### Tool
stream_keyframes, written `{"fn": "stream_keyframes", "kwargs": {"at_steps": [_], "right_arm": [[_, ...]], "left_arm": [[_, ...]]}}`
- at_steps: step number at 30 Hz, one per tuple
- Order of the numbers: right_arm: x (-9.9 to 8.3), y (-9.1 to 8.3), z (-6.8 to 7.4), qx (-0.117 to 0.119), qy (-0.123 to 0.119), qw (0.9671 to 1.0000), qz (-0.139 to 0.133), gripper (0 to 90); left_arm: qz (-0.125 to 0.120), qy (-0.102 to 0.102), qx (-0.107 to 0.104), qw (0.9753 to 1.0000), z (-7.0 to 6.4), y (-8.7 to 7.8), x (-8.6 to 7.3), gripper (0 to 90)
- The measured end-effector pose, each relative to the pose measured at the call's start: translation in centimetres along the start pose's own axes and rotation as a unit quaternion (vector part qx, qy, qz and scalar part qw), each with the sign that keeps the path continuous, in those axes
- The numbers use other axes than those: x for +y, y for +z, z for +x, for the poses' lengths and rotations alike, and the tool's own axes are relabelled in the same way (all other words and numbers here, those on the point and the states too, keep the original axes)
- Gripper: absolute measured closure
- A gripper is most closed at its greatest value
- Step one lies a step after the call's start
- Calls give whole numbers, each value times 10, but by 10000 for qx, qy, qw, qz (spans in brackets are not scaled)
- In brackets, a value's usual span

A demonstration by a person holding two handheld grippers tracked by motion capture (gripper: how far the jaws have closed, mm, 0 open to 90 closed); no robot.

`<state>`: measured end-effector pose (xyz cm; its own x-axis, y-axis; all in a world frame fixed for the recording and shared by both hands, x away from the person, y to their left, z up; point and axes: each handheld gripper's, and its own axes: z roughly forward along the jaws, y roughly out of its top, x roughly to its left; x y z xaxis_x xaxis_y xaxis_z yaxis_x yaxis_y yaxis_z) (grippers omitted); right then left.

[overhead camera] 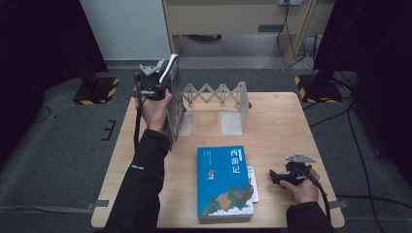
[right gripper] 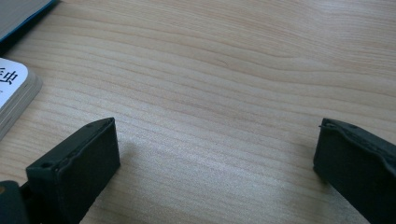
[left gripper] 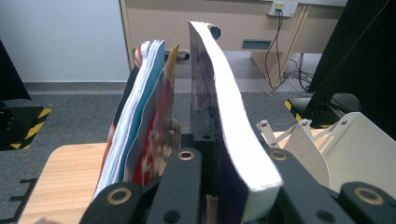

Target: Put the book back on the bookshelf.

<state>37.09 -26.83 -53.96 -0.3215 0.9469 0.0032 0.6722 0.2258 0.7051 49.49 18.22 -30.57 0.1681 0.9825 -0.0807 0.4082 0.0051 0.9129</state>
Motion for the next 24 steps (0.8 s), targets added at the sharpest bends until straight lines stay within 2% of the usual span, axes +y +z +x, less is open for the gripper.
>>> {"fn": "stream_keyframes", "kwargs": {"at_steps": [5, 9, 12, 15, 24], "right_arm": [[0, 0, 0, -1, -1, 10000, 0, 5], [0, 0, 0, -1, -1, 10000, 2, 5], [0, 0, 0, 8, 1, 10000, 7, 5], [0, 0, 0, 8, -1, 10000, 6, 5], [0, 0, 0, -1, 0, 10000, 0, 5]], "left_arm": [[61, -30, -19, 10000, -1, -1, 2, 818], [-4, 11, -82, 10000, -7, -4, 6, 817], [-55, -50, -140, 9999, -8, -3, 6, 818], [-101, -156, -169, 9997, -9, 1, 3, 817], [24, -243, -71, 9997, -10, 15, -8, 817]]}}
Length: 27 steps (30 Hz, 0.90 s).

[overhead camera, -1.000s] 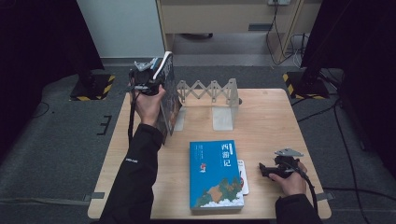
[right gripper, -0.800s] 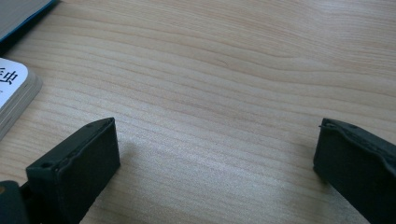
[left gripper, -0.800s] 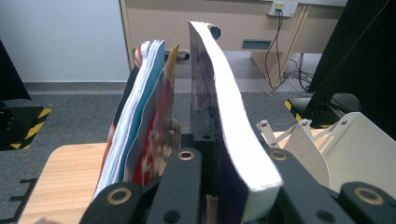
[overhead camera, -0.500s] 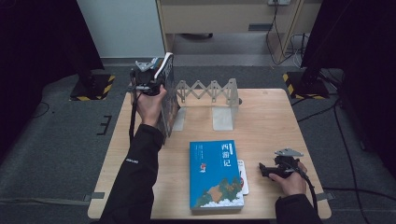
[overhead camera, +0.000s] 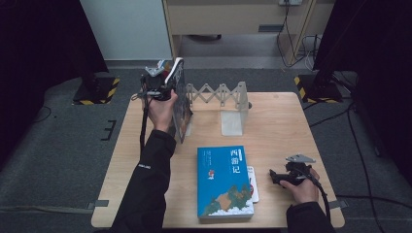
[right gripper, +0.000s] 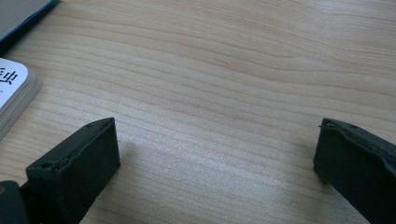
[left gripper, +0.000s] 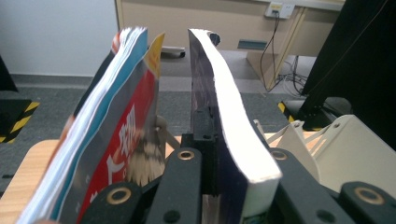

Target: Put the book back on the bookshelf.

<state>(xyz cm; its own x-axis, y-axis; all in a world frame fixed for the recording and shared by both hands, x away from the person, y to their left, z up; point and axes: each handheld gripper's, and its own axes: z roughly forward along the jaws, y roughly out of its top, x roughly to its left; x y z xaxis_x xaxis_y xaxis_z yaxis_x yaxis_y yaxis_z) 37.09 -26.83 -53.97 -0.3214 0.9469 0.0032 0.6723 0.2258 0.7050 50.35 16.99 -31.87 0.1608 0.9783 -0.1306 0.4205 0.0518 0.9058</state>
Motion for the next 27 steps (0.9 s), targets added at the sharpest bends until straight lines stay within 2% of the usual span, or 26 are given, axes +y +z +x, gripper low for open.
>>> {"fn": "stream_keyframes", "kwargs": {"at_steps": [10, 16, 25, 27], "right_arm": [[0, 0, 0, -2, 11, 10000, 2, 5], [0, 0, 0, -1, 11, 10000, 2, 5], [0, 0, 0, -2, 12, 10000, 2, 5], [0, 0, 0, -2, 11, 10000, 2, 5]], "left_arm": [[-56, 27, 38, 10000, 4, 0, -9, 815], [-22, 195, 65, 9998, 1, -3, -13, 811], [208, 479, 95, 9986, -1, -10, -20, 793], [238, 475, 61, 9986, 0, -12, -22, 788]]}}
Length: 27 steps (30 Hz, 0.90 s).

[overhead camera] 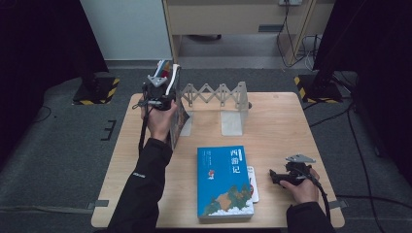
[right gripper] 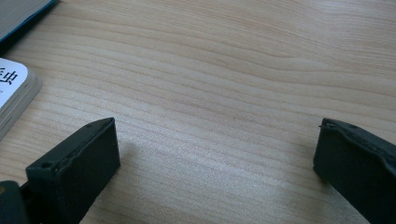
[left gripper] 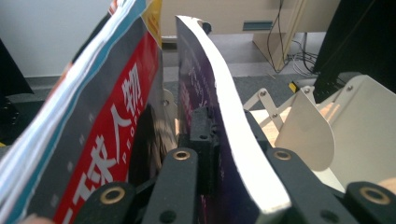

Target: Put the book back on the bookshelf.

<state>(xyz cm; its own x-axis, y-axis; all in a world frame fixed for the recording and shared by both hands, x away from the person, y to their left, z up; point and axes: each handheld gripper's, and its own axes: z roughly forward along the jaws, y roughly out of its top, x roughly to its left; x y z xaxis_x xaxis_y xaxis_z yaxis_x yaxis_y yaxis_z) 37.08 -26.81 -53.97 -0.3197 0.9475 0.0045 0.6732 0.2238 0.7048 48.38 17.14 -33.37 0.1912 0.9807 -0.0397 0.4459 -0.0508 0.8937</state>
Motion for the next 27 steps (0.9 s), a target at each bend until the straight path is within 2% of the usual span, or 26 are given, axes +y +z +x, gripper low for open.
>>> {"fn": "stream_keyframes", "kwargs": {"at_steps": [6, 12, 13, 14, 17, 20, 21, 22, 24, 25, 26, 27], "right_arm": [[0, 0, 0, 0, 0, 10000, 0, 5], [0, 0, 0, 0, -1, 10000, -1, 5], [0, 0, 0, -1, -1, 10000, 0, 5], [0, 0, 0, -1, -1, 10000, 0, 5], [0, 0, 0, -1, -2, 10000, 1, 5], [0, 0, 0, 0, 0, 10000, 1, 5], [0, 0, 0, 0, 0, 10000, 1, 5], [0, 0, 0, 0, -1, 10000, 0, 5], [0, 0, 0, 0, 0, 10000, 1, 5], [0, 0, 0, 0, 0, 10000, 1, 5], [0, 0, 0, 0, 1, 10000, 1, 5], [0, 0, 0, 0, 1, 10000, 1, 5]], "left_arm": [[94, -112, -169, 9997, 6, -8, -6, 772], [103, -83, -178, 9998, 11, -14, -10, 747], [113, -86, -218, 9997, 11, -14, -10, 728], [112, -127, -346, 9993, 11, -13, -10, 695], [19, -95, -312, 9995, 9, -8, -11, 615], [47, -13, -223, 9997, 6, -1, -11, 550], [56, -19, -231, 9997, 5, 2, -10, 550], [91, -113, -248, 9996, 4, 8, -9, 549], [135, -173, -159, 9996, 2, 12, -5, 571], [135, -173, -159, 9996, 2, 12, -5, 593], [161, -133, -8, 9998, 1, 14, -2, 634], [161, -133, -8, 9998, 1, 14, -2, 692]]}}
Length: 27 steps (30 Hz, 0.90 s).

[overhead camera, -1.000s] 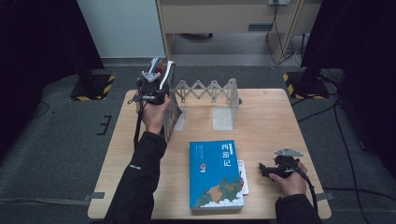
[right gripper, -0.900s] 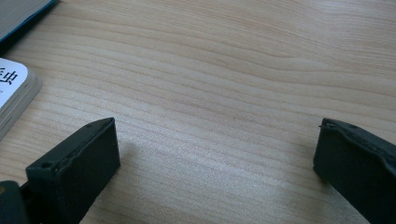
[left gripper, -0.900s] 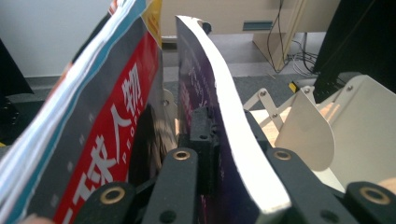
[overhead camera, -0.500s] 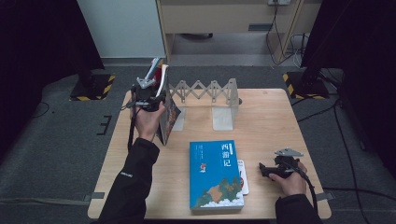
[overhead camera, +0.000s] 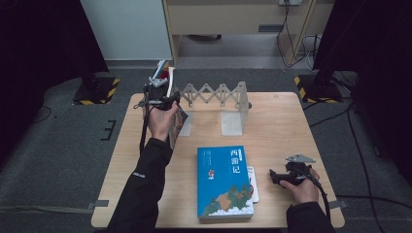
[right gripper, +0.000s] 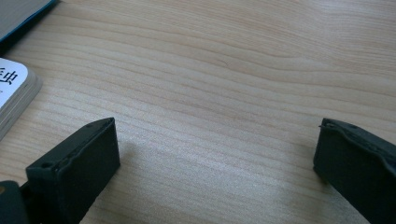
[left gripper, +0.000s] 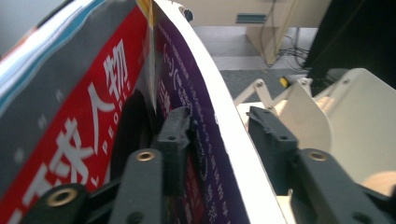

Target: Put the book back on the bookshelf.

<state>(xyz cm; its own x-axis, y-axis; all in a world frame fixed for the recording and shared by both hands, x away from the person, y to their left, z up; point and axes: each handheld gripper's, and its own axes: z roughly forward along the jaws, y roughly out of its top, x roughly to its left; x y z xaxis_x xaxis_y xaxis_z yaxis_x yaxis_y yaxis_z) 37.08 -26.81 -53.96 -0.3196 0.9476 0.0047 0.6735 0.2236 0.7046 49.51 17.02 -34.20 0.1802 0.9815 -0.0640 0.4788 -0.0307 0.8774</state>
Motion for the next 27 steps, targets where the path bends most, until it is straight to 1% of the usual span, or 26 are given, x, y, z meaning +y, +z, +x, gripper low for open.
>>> {"fn": "stream_keyframes", "kwargs": {"at_steps": [1, 2, 3, 4, 7, 8, 12, 13, 14, 16, 21, 24, 27], "right_arm": [[0, 0, 0, 0, -1, 10000, -1, 5], [0, 0, 0, 0, -1, 10000, -1, 5], [0, 0, 0, 0, -2, 10000, -1, 5], [0, 0, 0, 0, -1, 10000, 0, 5], [0, 0, 0, 0, -2, 10000, -1, 5], [0, 0, 0, 0, -1, 10000, 0, 5], [0, 0, 0, 0, 1, 10000, 1, 5], [0, 0, 0, -1, -1, 10000, 0, 5], [0, 0, 0, -1, -1, 10000, 0, 5], [0, 0, 0, 0, 0, 10000, 1, 5], [0, 0, 0, 9, 7, 10000, -2, 5], [0, 0, 0, 7, 4, 10000, -3, 5], [0, 0, 0, 6, 4, 10000, -3, 5]], "left_arm": [[37, 62, 125, 9999, -1, 0, 1, 692], [30, 116, 211, 9997, -1, -1, 3, 804], [30, 116, 211, 9997, -1, -1, 3, 812], [-61, 108, 265, 9996, -1, -3, 5, 815], [-209, -9, 222, 9995, 2, -4, 6, 817], [-239, -18, 212, 9995, 2, -4, 6, 817], [-333, -36, 263, 9991, 2, 0, 6, 817], [-398, -41, 266, 9988, 1, 4, 6, 817], [-398, -41, 266, 9988, 1, 4, 6, 817], [-492, -39, 310, 9983, 0, 9, 6, 817], [-541, 133, 479, 9973, -2, 14, 5, 817], [-556, 160, 518, 9970, -2, 15, 4, 816], [-500, 192, 567, 9970, 0, 14, 1, 814]]}}
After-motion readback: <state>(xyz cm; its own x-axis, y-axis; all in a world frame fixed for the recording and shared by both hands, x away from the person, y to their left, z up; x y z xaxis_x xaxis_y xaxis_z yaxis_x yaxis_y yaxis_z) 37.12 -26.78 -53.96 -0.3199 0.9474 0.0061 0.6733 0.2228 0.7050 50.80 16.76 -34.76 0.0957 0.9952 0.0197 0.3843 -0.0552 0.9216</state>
